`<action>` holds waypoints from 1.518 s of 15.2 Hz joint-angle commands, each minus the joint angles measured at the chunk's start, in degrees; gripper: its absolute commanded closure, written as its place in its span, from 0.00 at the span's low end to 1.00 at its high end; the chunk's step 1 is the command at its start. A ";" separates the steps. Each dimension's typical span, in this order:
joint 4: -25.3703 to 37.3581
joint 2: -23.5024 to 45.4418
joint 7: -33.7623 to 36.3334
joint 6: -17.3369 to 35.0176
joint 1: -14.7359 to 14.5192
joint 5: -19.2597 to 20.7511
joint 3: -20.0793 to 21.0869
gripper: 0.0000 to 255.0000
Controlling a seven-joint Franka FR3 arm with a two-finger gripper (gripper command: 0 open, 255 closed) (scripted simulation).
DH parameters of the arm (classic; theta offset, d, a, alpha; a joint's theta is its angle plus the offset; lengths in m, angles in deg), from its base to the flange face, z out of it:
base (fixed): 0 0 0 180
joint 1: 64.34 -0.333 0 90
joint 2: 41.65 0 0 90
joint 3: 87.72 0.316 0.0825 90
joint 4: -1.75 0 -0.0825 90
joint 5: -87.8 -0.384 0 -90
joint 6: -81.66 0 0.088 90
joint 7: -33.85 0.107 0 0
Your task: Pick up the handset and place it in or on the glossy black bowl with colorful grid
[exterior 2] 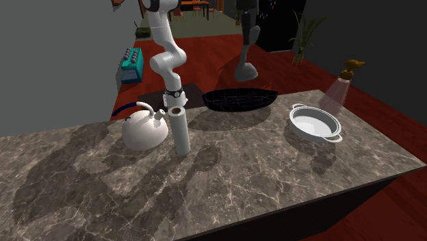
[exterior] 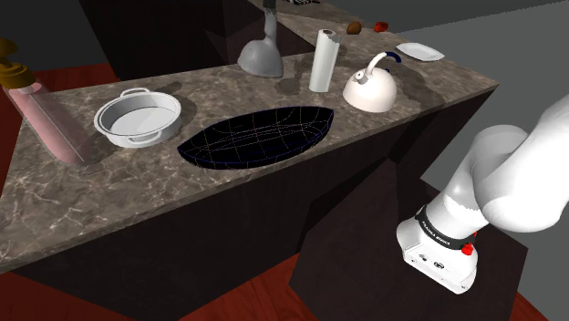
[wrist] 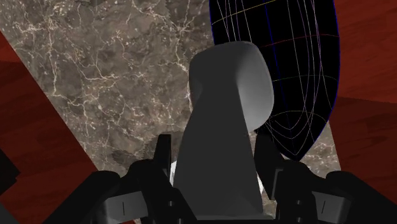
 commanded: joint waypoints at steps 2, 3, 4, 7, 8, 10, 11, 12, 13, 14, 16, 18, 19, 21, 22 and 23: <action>-0.30 -1.18 4.00 -1.43 -1.57 0.31 2.50 1.00; -0.03 -1.34 5.30 -2.07 -2.09 0.41 3.37 1.00; 0.33 -1.44 6.70 -2.76 -2.66 0.52 4.29 1.00; -3.10 -2.40 6.95 -0.30 -2.66 0.39 4.19 1.00; -4.20 -2.70 7.03 0.51 -2.66 0.36 4.15 1.00; -6.33 -3.23 7.21 2.11 -2.67 0.31 4.09 1.00; -7.37 -3.48 7.30 2.91 -2.68 0.29 4.07 1.00; -8.40 -3.71 7.40 3.70 -2.69 0.27 4.04 1.00; -9.40 -3.92 7.49 4.48 -2.69 0.26 4.02 1.00; -10.39 -4.13 7.59 5.26 -2.70 0.25 4.00 1.00; -12.32 -4.49 7.78 6.82 -2.72 0.25 3.97 1.00; -14.18 -4.80 7.99 8.36 -2.73 0.26 3.94 1.00; -15.09 -4.94 8.09 9.13 -2.74 0.27 3.93 1.00; -16.86 -5.17 8.31 10.66 -2.75 0.30 3.91 1.00; -17.73 -5.27 8.42 11.42 -2.75 0.32 3.91 1.00; -18.58 -5.36 8.53 12.18 -2.76 0.34 3.90 1.00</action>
